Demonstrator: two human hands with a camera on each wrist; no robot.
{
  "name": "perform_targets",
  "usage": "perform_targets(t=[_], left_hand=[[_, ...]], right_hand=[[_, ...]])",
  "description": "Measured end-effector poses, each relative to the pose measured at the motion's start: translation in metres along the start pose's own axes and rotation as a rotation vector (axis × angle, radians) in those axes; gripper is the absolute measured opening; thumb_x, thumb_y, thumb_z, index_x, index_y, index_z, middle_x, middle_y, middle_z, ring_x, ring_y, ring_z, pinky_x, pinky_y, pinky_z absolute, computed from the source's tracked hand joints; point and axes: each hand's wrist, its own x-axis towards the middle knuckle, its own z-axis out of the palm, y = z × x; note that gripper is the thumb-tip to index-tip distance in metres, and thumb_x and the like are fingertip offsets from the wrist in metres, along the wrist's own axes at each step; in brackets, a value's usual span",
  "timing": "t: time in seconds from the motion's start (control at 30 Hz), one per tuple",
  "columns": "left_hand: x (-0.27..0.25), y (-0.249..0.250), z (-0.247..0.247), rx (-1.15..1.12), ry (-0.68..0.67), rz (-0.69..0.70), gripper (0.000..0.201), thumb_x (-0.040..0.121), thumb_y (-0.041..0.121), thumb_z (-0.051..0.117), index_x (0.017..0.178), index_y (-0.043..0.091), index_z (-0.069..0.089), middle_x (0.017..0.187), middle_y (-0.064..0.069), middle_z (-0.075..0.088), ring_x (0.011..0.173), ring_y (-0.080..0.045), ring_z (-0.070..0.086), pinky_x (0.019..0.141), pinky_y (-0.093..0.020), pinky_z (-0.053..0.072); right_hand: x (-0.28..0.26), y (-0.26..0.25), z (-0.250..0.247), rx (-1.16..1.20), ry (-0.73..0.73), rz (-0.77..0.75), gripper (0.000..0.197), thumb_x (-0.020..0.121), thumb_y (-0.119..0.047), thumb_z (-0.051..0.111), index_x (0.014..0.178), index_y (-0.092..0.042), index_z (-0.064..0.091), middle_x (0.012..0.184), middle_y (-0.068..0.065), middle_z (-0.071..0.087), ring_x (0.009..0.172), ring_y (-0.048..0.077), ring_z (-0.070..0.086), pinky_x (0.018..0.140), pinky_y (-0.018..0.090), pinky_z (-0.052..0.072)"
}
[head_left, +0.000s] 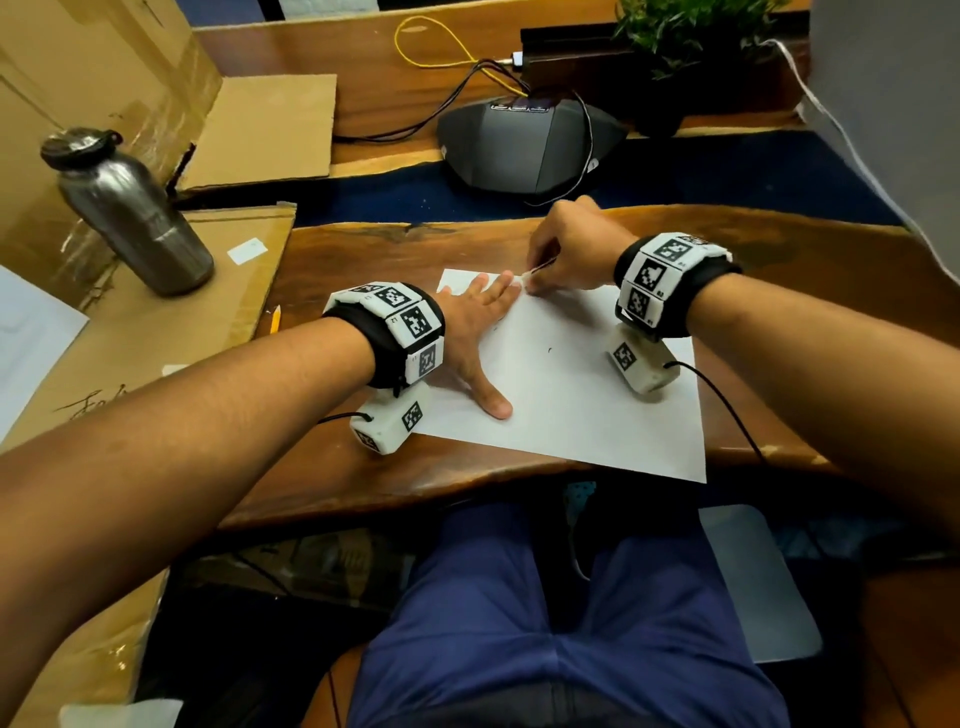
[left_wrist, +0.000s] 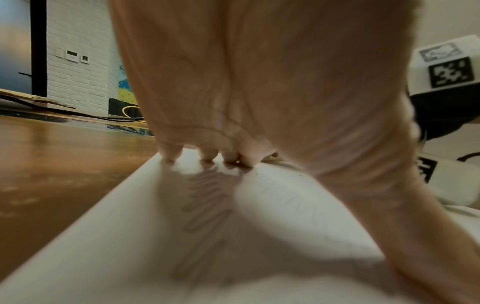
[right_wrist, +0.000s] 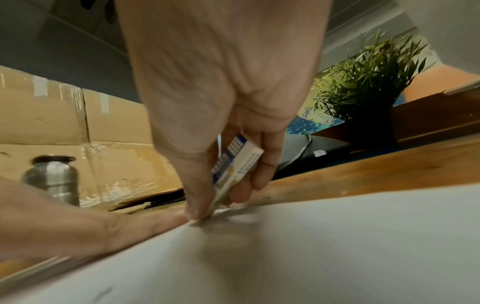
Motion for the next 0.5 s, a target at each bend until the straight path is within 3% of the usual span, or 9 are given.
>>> perform_targets(t=[0.07, 0.17, 0.23, 0.4, 0.43, 0.5], left_hand=[[0.001, 0.000, 0.001, 0.003, 0.004, 0.002, 0.158, 0.048, 0.080, 0.077, 0.149, 0.026, -0.032, 0.156, 0.007, -0.037, 0.146, -0.017, -0.028, 0.121, -0.053, -0.007], [0.000, 0.002, 0.000, 0.002, -0.006, -0.005, 0.155, 0.052, 0.077, 0.077, 0.149, 0.025, -0.031, 0.156, 0.006, -0.037, 0.146, -0.016, -0.028, 0.121, -0.051, -0.009], [-0.002, 0.002, -0.001, 0.006, -0.007, -0.008, 0.155, 0.051, 0.078, 0.076, 0.148, 0.024, -0.032, 0.156, 0.006, -0.037, 0.146, -0.016, -0.028, 0.120, -0.049, -0.009], [0.001, 0.002, -0.001, 0.021, -0.013, -0.011, 0.160, 0.046, 0.082, 0.076, 0.148, 0.025, -0.033, 0.155, 0.006, -0.039, 0.146, -0.017, -0.028, 0.120, -0.051, -0.009], [0.000, 0.002, -0.001, 0.024, -0.011, -0.011, 0.159, 0.047, 0.081, 0.076, 0.149, 0.024, -0.032, 0.156, 0.005, -0.038, 0.146, -0.017, -0.028, 0.120, -0.051, -0.009], [-0.001, 0.004, -0.002, 0.023, -0.006, -0.007, 0.156, 0.051, 0.078, 0.077, 0.149, 0.023, -0.031, 0.157, 0.004, -0.037, 0.147, -0.018, -0.027, 0.121, -0.052, -0.008]], right_hand=[[-0.003, 0.001, 0.001, 0.002, -0.001, 0.003, 0.020, 0.074, -0.033, 0.086, 0.081, -0.016, 0.079, 0.075, -0.002, 0.072, 0.082, 0.017, 0.065, 0.071, 0.031, 0.053], [-0.012, -0.009, -0.001, 0.019, -0.220, -0.072, 0.018, 0.073, -0.034, 0.087, 0.079, -0.020, 0.078, 0.074, -0.008, 0.072, 0.068, 0.007, 0.064, 0.059, 0.019, 0.049], [-0.012, -0.013, -0.006, 0.003, -0.345, -0.085, 0.016, 0.073, -0.033, 0.087, 0.080, -0.022, 0.079, 0.075, -0.009, 0.074, 0.066, 0.005, 0.064, 0.058, 0.016, 0.048], [0.006, -0.004, -0.005, -0.040, -0.067, -0.011, 0.023, 0.071, -0.037, 0.087, 0.080, -0.017, 0.081, 0.076, -0.002, 0.074, 0.084, 0.017, 0.065, 0.073, 0.026, 0.044], [0.005, -0.004, -0.003, -0.032, -0.042, -0.015, 0.023, 0.070, -0.036, 0.087, 0.079, -0.016, 0.080, 0.074, -0.002, 0.073, 0.083, 0.018, 0.066, 0.072, 0.027, 0.047], [-0.002, -0.008, -0.001, -0.014, -0.129, -0.053, 0.021, 0.071, -0.035, 0.088, 0.079, -0.017, 0.079, 0.072, -0.004, 0.073, 0.076, 0.014, 0.067, 0.067, 0.026, 0.051]])
